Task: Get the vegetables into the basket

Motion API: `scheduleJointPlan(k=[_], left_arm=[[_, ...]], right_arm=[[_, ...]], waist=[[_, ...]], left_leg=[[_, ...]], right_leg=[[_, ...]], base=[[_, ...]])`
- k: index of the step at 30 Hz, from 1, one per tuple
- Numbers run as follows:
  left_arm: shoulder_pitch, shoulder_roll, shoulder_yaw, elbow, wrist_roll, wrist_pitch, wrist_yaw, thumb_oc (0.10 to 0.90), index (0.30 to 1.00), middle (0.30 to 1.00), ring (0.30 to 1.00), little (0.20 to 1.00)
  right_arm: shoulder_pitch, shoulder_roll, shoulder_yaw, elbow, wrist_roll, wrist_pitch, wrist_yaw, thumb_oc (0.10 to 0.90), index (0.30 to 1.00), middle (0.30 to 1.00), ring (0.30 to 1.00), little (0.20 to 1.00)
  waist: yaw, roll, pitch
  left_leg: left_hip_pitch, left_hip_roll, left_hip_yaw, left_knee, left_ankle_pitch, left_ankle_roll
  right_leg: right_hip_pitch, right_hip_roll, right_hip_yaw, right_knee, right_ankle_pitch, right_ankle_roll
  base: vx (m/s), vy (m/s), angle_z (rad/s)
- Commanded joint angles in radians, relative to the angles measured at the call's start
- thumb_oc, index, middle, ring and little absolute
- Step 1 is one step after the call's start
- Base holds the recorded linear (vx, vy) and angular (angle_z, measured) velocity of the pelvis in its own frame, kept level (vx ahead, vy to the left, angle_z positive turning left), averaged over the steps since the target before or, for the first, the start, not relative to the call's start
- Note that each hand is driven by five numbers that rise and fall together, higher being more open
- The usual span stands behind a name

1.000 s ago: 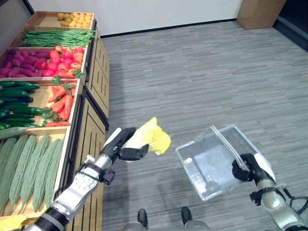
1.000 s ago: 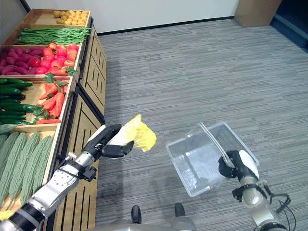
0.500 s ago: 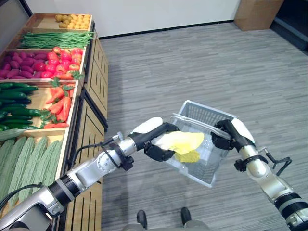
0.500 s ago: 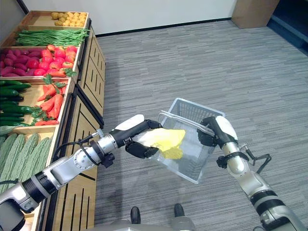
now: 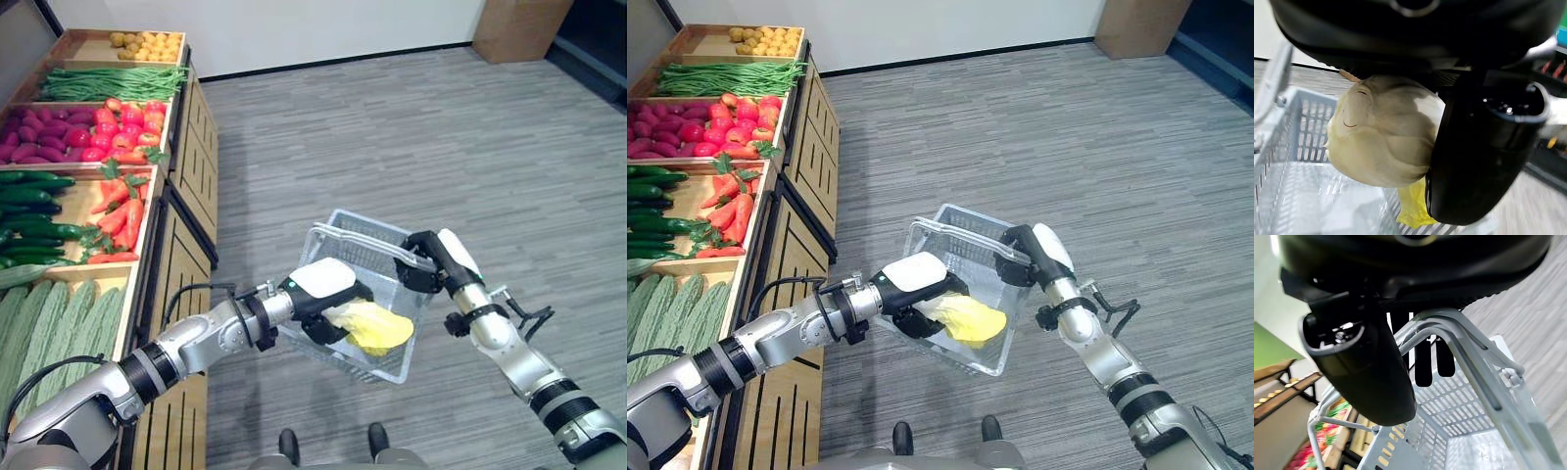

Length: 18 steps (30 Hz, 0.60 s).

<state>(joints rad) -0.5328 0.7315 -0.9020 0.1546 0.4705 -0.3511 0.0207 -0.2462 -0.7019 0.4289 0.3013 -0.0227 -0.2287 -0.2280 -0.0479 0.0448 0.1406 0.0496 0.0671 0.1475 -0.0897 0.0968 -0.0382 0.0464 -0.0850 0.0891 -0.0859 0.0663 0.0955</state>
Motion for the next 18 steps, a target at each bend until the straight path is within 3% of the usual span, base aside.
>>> scheduleJointPlan(k=[1,3,4,5,6,11,18], left_arm=[[-0.104,-0.057,0.033,0.114,0.136,-0.002,0.161,0.400,0.300,0.300,0.300,0.300],[-0.097,-0.090,0.050,0.224,0.282,0.050,0.239,0.741,0.778,0.778,0.778,0.778],[-0.096,-0.097,0.048,0.233,0.290,0.049,0.249,0.837,0.912,0.912,0.912,0.912],[-0.095,-0.109,0.054,0.262,0.326,0.069,0.262,0.900,1.000,1.000,1.000,1.000],[-0.083,-0.143,0.074,0.327,0.365,0.104,0.290,0.900,1.000,1.000,1.000,1.000],[-0.048,-0.194,0.117,0.430,0.392,0.150,0.324,0.900,1.000,1.000,1.000,1.000],[0.059,-0.209,0.177,0.424,0.342,0.148,0.344,0.900,1.000,1.000,1.000,1.000]], right_arm=[[-0.140,0.030,-0.045,-0.174,0.130,-0.165,-0.017,0.400,0.300,0.300,0.300,0.300],[-0.099,0.050,-0.036,-0.211,0.142,-0.179,0.004,0.400,0.300,0.300,0.300,0.300],[-0.096,0.049,-0.037,-0.213,0.143,-0.178,0.005,0.400,0.300,0.300,0.300,0.300],[-0.083,0.057,-0.035,-0.227,0.146,-0.182,0.010,0.400,0.300,0.300,0.300,0.300],[-0.052,0.069,-0.030,-0.248,0.154,-0.188,0.019,0.400,0.300,0.300,0.300,0.300],[-0.008,0.078,-0.018,-0.262,0.142,-0.184,0.027,0.400,0.300,0.300,0.300,0.300],[0.060,0.119,-0.013,-0.173,0.115,-0.168,0.012,0.400,0.300,0.300,0.300,0.300]], waist=[[0.009,-0.055,-0.103],[0.007,-0.061,-0.103],[0.008,-0.059,-0.104],[0.006,-0.062,-0.103],[0.005,-0.064,-0.104],[0.002,-0.064,-0.104],[0.006,-0.066,-0.107]], left_leg=[[0.030,0.038,0.008,0.002,-0.070,-0.042],[0.030,0.041,0.009,0.002,-0.070,-0.043],[0.032,0.041,0.009,0.002,-0.071,-0.043],[0.027,0.041,0.010,0.002,-0.061,-0.043],[0.031,0.042,0.012,0.002,-0.070,-0.044],[0.034,0.043,0.014,0.002,-0.072,-0.045],[0.040,0.044,0.017,0.002,-0.072,-0.043]], right_leg=[[-0.025,-0.032,-0.023,-0.001,0.016,0.067],[-0.025,-0.030,-0.023,-0.001,0.014,0.066],[-0.023,-0.031,-0.023,-0.001,0.013,0.066],[-0.028,-0.030,-0.022,0.000,0.021,0.065],[-0.025,-0.030,-0.023,0.000,0.012,0.066],[-0.021,-0.029,-0.021,0.000,0.009,0.065],[-0.020,-0.027,-0.018,0.000,0.008,0.059]], base=[[0.00,0.000,0.00],[0.00,0.000,0.00],[0.00,0.000,0.00],[0.00,0.000,0.00],[0.00,0.000,0.00],[0.01,0.001,0.00],[0.00,-0.001,-0.02]])
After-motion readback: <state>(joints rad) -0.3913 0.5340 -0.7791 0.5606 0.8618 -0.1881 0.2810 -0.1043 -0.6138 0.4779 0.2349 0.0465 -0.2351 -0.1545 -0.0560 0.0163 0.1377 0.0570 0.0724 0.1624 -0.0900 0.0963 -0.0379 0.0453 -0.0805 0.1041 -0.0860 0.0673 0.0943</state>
